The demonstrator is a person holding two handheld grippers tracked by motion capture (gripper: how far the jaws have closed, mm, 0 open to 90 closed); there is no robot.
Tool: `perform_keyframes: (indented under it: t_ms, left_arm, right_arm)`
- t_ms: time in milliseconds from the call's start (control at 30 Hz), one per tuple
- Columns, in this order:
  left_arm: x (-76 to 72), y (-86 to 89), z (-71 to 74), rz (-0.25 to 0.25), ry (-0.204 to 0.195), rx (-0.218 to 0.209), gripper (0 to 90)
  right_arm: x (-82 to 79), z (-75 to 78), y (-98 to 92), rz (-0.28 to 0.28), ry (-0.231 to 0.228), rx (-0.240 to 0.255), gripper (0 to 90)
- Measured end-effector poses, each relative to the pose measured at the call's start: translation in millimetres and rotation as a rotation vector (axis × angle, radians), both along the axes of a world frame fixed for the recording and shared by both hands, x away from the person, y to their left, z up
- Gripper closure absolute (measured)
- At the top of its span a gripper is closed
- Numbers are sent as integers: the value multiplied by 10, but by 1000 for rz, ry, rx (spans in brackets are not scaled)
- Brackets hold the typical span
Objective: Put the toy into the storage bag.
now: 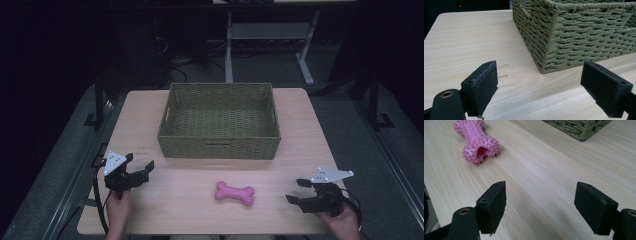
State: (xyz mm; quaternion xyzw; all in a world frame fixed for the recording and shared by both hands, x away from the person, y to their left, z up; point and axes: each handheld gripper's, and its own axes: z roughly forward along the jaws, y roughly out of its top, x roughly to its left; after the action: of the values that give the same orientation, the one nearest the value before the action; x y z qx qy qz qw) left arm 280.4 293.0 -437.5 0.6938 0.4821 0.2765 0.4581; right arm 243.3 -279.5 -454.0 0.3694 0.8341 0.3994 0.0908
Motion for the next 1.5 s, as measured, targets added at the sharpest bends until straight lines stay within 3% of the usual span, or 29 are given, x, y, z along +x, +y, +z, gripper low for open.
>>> perform_keyframes:
  t_ms: [333,567,1167,1500]
  left_arm:
    - [12,-17,-24,-26,18,-7,137]
    - [9,9,-24,-17,16,-13,137]
    - [36,-7,-42,-17,26,0,137]
    - [41,5,-45,-14,30,-2,137]
  right_arm:
    - [24,77,163,40,10,-30,244]
    - [89,239,357,115,10,-50,216]
    - [201,467,702,258,48,-127,204]
    - [279,507,900,315,77,-163,151]
